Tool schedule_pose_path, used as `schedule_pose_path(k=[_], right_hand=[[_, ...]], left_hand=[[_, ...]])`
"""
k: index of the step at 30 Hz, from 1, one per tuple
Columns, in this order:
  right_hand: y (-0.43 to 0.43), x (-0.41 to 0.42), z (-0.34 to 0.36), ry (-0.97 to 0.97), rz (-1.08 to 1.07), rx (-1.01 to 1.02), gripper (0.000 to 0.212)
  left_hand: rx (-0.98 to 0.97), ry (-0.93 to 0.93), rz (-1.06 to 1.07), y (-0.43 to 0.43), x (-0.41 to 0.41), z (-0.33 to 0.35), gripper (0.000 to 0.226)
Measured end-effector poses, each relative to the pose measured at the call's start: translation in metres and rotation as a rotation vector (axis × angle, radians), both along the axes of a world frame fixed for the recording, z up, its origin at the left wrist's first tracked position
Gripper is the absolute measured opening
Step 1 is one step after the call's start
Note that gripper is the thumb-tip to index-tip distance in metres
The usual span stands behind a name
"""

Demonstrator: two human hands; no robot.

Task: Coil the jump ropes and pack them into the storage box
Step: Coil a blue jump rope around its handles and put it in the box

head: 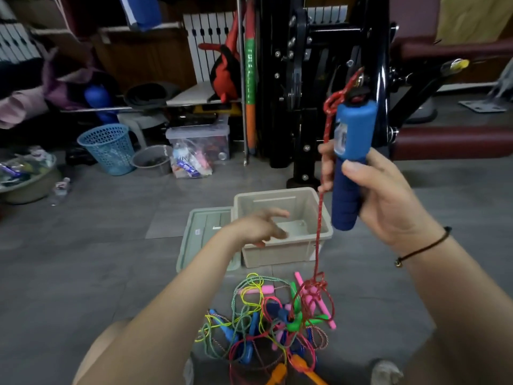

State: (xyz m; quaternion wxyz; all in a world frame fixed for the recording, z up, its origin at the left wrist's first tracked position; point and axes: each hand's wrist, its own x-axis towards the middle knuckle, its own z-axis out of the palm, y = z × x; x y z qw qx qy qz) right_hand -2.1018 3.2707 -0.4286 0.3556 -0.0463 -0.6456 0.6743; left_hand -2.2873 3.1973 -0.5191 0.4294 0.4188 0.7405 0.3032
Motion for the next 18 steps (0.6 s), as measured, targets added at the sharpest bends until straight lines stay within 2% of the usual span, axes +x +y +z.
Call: schedule_pose_path(k=[3,5,7,9,10,12,15,18], right_hand=[[-0.002,0.000,-0.005,-0.094,-0.023,0.043,0.030],[-0.004,-0.004,-0.007,-0.042,0.027,-0.017,0.033],[-0.004,-0.009,-0.007,0.065,0.086,-0.131,0.041],[0.000,-0.010,-0.004,0.166,0.126,-0.213,0.042],[0.003,-0.009,-0.003,0.194,0.126,-0.239,0.040],[0.010,-0.006,-0.001,0.190,0.085,-0.280,0.028],[0.025,-0.006,-0.007,0.046,-0.073,-0.292,0.018],[0.033,-0.013,-0.018,-0.251,-0.202,-0.159,0.013]], left_hand=[[0.016,0.050,-0.350,0.010,0.033,-0.009,0.075],[-0.014,0.083,-0.543,0.016,0.058,-0.022,0.080],[-0.115,0.168,-0.682,0.021,0.070,-0.041,0.060],[-0.181,0.371,-0.713,0.027,0.066,-0.056,0.035],[-0.199,0.466,-0.693,0.029,0.060,-0.061,0.030],[-0.189,0.511,-0.575,0.034,0.044,-0.063,0.024],[-0.019,0.210,-0.158,0.037,0.026,-0.046,0.031],[0.182,-0.046,0.099,0.031,0.017,-0.015,0.031]])
